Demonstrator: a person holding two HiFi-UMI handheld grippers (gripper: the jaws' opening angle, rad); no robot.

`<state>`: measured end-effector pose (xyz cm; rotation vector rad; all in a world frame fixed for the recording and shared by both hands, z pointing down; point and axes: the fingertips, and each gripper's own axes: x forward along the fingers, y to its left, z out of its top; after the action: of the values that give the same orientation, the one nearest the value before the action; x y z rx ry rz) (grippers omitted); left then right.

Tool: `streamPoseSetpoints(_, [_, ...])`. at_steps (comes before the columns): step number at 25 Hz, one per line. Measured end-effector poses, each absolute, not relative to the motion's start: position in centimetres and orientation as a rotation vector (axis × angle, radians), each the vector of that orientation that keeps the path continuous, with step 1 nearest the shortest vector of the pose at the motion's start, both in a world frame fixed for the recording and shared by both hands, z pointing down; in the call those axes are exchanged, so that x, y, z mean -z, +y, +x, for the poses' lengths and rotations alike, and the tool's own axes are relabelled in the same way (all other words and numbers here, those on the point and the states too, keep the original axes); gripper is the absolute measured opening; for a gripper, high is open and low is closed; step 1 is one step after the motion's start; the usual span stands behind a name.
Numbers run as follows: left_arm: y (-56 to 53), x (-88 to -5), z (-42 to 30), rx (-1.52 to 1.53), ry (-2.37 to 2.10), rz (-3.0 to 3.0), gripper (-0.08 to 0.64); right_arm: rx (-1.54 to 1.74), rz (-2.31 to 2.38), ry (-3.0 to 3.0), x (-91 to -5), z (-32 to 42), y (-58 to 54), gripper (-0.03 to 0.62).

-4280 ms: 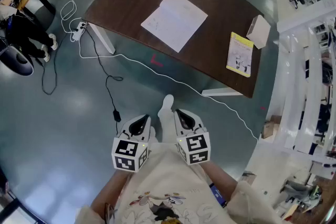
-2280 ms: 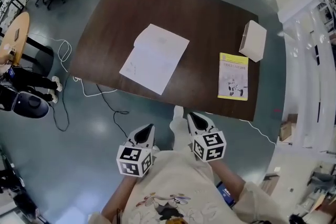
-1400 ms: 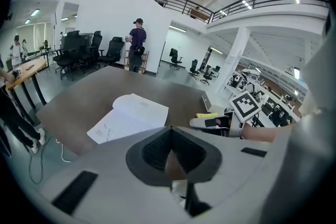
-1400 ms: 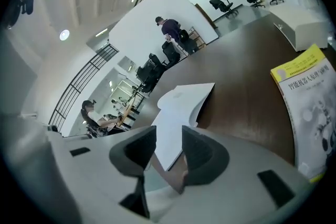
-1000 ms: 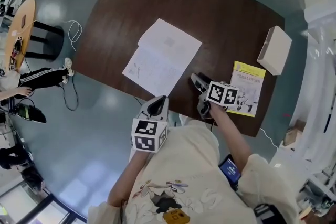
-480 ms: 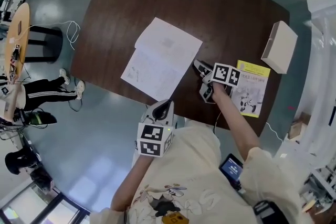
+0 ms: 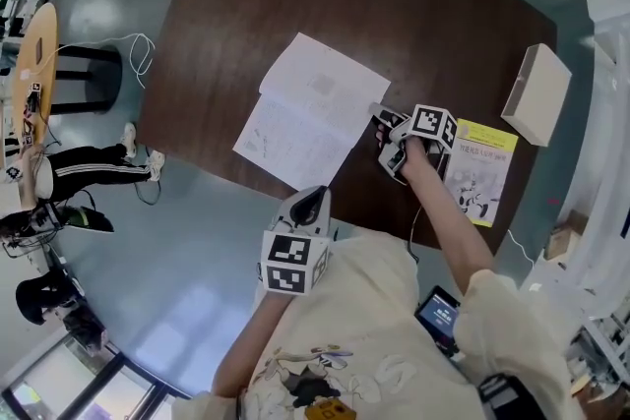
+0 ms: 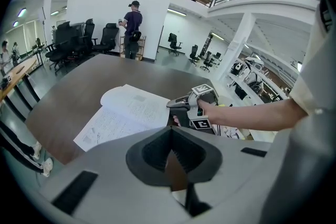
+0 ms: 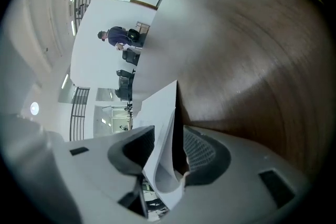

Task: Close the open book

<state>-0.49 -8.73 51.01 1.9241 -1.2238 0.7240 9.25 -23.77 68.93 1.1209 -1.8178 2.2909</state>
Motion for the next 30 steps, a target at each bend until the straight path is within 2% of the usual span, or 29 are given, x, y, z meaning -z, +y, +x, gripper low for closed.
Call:
streamPoseSetpoints(3, [-9.4,-50.9,-0.7,-0.724,-1.220,1.930,0.006,-2.321,1.116,-1.788,-69.3,8.9,-24.2,0.154])
streamPoseSetpoints(6, [-9.6,-50.8,-0.9,-0.725,-1.216,1.933,0.006,-2.295,1.132,-1.776,-69.4,8.8,-24.5,0.054])
streamPoseSetpoints(9, [-9.6,-50.9,-1.1,-0.725,-1.207,1.933,0.006,-2.257,1.141,-1.827,-68.8,8.7,-24.6,0.029])
streamPoseSetpoints(30, [-6.9,-50.2,0.1,-0.671,-1.222,1.965,0.005,-1.327,0.875,-2.398,-59.0,4.6,-17.2,0.020])
